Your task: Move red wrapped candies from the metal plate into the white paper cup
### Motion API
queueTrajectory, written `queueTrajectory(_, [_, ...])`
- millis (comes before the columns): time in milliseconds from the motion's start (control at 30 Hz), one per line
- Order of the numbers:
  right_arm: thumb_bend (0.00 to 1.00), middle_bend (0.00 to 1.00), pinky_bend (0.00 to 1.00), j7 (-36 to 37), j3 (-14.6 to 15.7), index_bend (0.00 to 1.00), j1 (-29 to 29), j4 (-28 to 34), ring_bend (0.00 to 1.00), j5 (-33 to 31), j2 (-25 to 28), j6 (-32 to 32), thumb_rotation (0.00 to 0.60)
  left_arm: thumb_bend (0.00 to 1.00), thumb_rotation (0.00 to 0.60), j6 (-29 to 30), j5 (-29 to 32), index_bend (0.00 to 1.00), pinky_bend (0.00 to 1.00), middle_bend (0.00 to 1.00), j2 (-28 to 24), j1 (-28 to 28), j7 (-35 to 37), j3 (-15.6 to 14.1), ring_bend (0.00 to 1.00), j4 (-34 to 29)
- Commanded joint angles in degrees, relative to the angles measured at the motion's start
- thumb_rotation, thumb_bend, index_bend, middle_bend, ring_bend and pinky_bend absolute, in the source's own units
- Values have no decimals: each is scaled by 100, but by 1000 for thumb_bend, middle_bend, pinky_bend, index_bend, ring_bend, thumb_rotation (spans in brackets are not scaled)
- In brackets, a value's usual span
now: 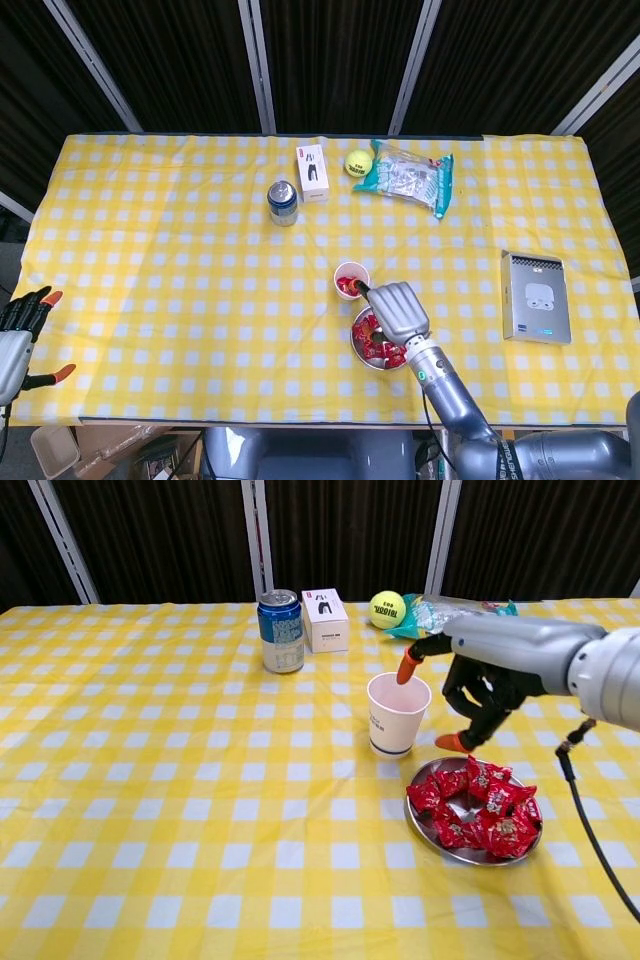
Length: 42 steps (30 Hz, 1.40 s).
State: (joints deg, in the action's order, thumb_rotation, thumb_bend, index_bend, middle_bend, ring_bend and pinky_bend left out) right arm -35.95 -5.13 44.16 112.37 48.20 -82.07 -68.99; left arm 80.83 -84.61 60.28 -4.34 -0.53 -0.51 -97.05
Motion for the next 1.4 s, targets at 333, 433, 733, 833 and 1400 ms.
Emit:
queueTrajectory(333, [315,765,914,-72,755,115,-523,-192,749,310,-82,-54,600,1,600,142,-95,0,0,0,50,45,3,0,0,53])
queueTrajectory(433, [315,765,914,-82,795,115,-583,-375,749,226,-211,4,600,1,600,165,-115,0,0,0,60,51,13,1,0,73])
queueTrajectory(733, [315,765,913,-120,752,115,-635,-726,749,36,-473,175,600,1,600,166,-117,0,0,0,69,51,27,4,0,95])
queueTrajectory(833, [315,765,913,-124,671,115,-630,-866,749,-54,-542,215,600,1,600,162,-112,0,0,0,70,49,25,6,0,94])
queueTrajectory(1400, [409,787,921,288,439,651,-760,-1461,830,205,-887,353,600,1,600,145,-108,0,0,0,69,46,7,3,0,79])
